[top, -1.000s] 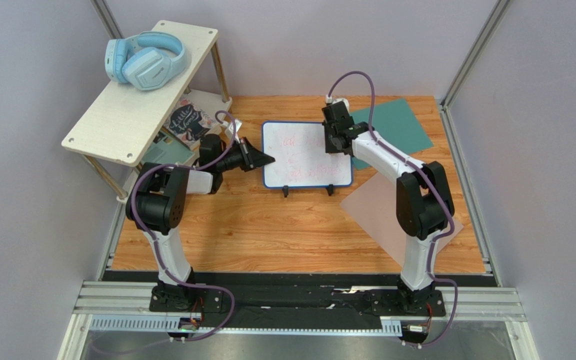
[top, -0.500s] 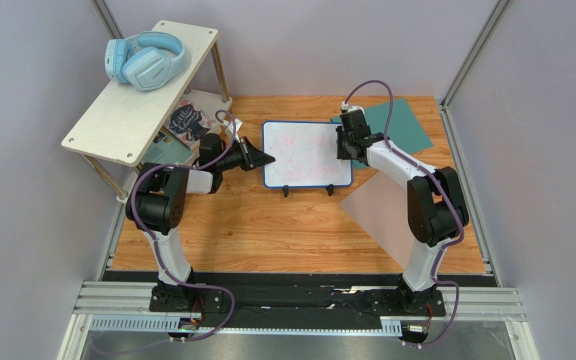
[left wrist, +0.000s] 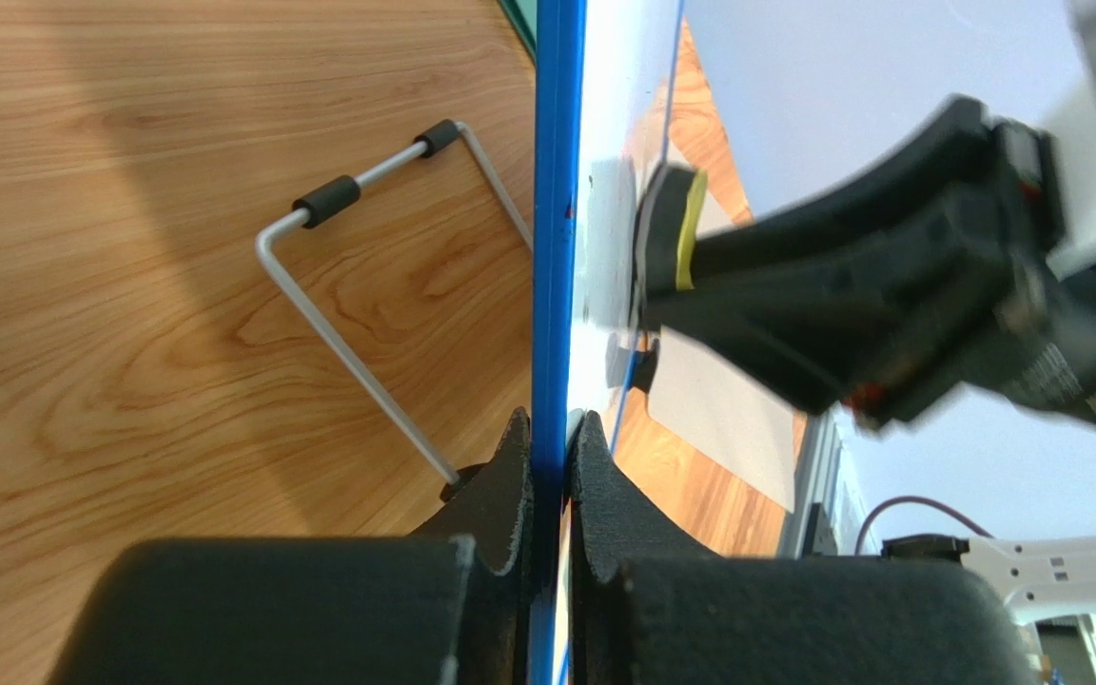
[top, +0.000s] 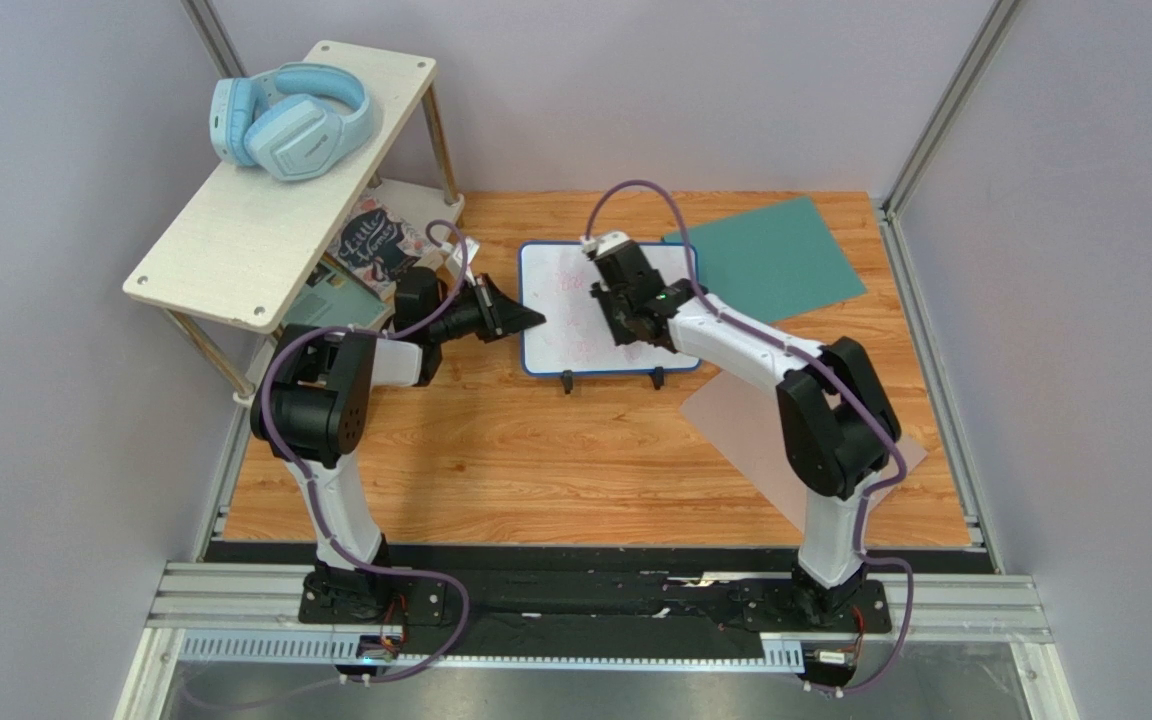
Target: Erase the whiteboard
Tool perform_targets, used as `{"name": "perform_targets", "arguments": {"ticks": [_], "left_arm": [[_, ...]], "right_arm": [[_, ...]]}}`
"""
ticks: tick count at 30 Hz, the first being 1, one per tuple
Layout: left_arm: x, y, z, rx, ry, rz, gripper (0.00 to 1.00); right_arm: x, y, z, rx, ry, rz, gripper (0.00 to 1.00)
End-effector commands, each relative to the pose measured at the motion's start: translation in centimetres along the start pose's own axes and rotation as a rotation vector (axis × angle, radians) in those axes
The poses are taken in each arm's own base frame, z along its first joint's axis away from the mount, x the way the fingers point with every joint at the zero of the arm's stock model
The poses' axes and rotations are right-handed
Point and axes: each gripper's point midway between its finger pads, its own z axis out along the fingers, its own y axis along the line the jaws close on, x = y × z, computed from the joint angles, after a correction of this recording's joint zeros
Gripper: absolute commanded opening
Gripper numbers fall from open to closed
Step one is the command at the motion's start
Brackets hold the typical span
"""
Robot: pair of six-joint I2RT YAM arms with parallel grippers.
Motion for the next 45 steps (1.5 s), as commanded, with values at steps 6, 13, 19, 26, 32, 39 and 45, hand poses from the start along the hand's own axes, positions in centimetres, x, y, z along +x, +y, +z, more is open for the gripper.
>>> {"name": "perform_targets", "arguments": {"ticks": [6,13,19,26,32,39,45], "left_arm": [[2.2,3.0,0.1,-0.098,0.035,0.011,0.00],[2.1,3.1,0.0,-0.108,0.031,0.011,0.00],[2.0,3.2,-0.1,-0.112,0.027,0.004,0.00],[2.0,3.3,-0.2,-0.111,0.025,0.002,0.00],[2.0,3.3,-0.1,-0.108,0.026,0.002,0.00],[2.1,3.3,-0.1,-0.102,0.033,0.000,0.00],[2.1,3.2,0.0,-0.093,0.039,0.002,0.00]], "right_arm": [[1.1,9.9,3.2,-0.133,0.145,-0.202,0.00],[1.9,2.2,3.5,0.127,0.159,-0.043,0.00],[1.9,-6.4,2.4,0.296,0.082,0.158,0.00],[2.0,-12.7,1.9,0.395,0.041,0.288,0.00],[-0.9,-10.9,2.1,0.279,-0.012,0.290,0.00],[-4.0,-5.5,1.7,0.154,-0.076,0.206,0.00],[-6.7,-1.1,2.7,0.041,-0.079,0.171,0.00]]}}
